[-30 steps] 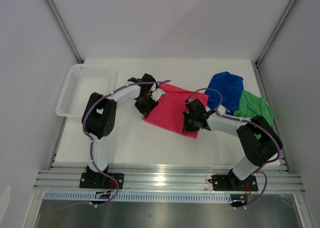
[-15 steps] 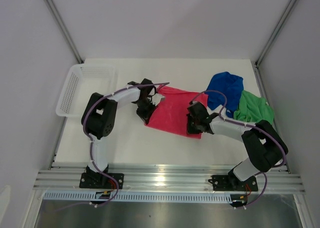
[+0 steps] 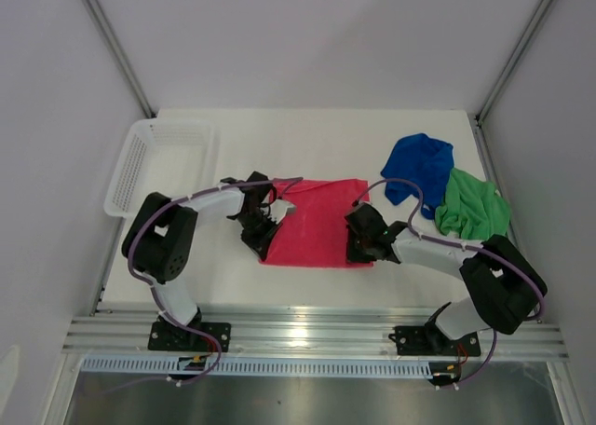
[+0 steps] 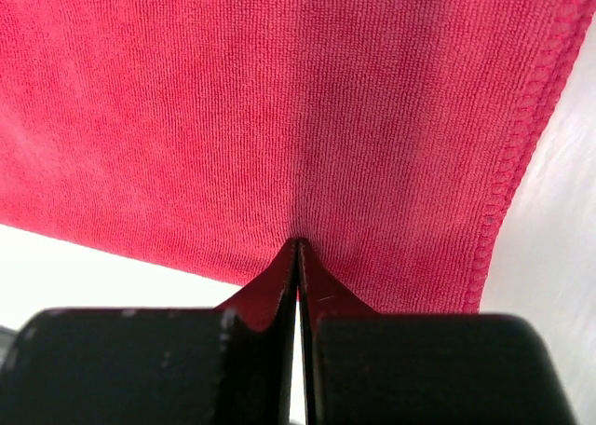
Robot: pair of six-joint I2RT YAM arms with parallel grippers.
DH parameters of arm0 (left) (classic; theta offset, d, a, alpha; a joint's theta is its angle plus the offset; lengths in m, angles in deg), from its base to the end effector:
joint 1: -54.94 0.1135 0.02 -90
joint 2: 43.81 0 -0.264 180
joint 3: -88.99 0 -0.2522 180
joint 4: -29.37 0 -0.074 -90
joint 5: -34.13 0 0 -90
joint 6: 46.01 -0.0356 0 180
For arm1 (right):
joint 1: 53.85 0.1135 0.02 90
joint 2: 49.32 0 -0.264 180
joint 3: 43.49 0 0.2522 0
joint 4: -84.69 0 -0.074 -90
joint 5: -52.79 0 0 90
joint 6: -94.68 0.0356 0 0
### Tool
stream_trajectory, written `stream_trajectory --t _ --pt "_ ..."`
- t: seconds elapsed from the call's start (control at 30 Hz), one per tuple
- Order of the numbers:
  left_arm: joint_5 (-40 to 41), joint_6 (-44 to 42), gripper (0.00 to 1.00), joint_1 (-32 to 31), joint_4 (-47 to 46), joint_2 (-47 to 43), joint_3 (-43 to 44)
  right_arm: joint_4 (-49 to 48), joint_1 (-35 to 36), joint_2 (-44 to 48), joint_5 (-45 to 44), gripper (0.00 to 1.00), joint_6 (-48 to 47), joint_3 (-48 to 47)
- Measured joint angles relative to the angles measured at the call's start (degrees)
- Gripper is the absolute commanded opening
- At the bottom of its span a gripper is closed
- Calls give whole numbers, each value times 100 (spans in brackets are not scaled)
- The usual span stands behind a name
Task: Roll the towels
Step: Fold the towel
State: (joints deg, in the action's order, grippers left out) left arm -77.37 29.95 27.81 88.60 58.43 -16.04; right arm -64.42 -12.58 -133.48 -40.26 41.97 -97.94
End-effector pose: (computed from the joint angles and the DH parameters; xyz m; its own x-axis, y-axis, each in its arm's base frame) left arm 0.2670 -0.1515 0.1490 -0.7540 0.6400 -0.1480 0.6464 0.6830 -0.3401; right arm 0.2011 0.1740 0.1557 -0.9081 0.0080 -0.4186 -0.1117 0.9590 0.2605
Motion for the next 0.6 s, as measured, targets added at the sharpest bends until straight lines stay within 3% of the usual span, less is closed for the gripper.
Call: stream_trajectory --t 0.07,0.1,0.2,0.4,0.5,0.6 --pt "-33 -15 21 0 31 -170 -221 59 157 96 -17 3 144 70" --pt "-42 -22 37 0 35 -240 -315 116 219 138 -17 5 179 87" --pt "-48 -131 49 -11 260 -522 -501 402 341 341 0 11 205 92" --pt "297 -323 54 -9 780 -1403 -199 905 74 846 98 15 -155 -728" --pt "525 -376 48 2 737 -1670 282 605 -269 625 341 7 -446 -1521" --pt "535 -323 46 72 531 -1641 625 133 -448 -162 728 0 -835 -2426"
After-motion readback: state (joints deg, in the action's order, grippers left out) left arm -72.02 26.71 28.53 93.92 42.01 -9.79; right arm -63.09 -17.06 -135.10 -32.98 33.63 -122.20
